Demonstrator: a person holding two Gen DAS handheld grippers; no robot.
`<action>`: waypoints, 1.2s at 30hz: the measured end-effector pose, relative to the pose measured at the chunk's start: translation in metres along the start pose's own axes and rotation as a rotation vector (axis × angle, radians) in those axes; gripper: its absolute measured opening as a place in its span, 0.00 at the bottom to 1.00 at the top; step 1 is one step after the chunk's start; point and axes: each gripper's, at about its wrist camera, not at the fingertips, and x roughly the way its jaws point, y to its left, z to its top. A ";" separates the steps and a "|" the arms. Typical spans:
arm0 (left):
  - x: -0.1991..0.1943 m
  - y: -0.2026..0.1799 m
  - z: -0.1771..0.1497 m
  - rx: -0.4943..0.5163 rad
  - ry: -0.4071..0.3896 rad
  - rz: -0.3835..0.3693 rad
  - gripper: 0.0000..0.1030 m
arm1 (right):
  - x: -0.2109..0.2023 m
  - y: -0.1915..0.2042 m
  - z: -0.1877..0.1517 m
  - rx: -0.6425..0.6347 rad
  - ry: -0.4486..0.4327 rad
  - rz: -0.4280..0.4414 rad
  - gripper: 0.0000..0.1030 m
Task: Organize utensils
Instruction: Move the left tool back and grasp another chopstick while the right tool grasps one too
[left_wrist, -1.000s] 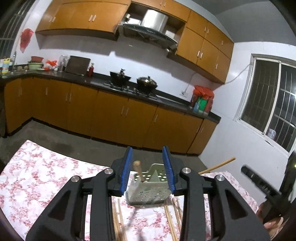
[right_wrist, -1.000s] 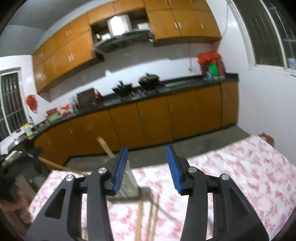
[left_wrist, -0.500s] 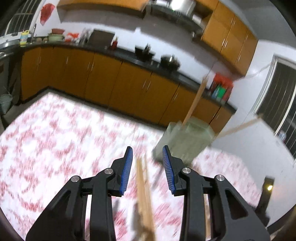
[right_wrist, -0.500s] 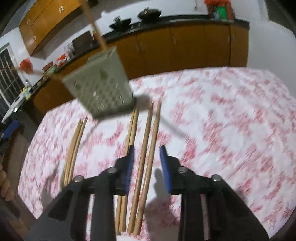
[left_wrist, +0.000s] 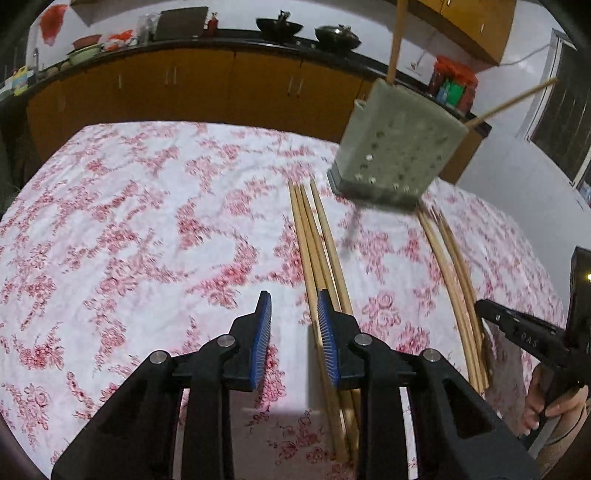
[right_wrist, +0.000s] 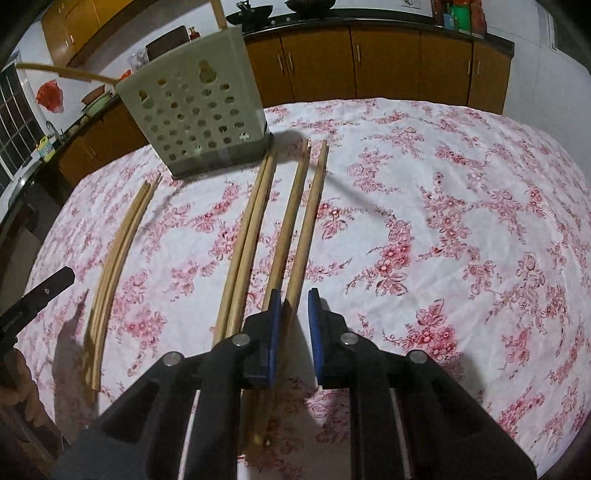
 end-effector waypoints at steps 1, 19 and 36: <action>0.001 -0.001 -0.001 0.001 0.008 -0.003 0.23 | 0.001 0.001 0.001 -0.017 -0.006 -0.024 0.11; 0.015 -0.016 -0.018 0.050 0.077 -0.027 0.12 | 0.002 -0.018 0.008 0.022 -0.023 -0.084 0.09; 0.029 -0.008 -0.001 0.082 0.062 0.061 0.07 | 0.007 -0.012 0.014 -0.026 -0.037 -0.115 0.08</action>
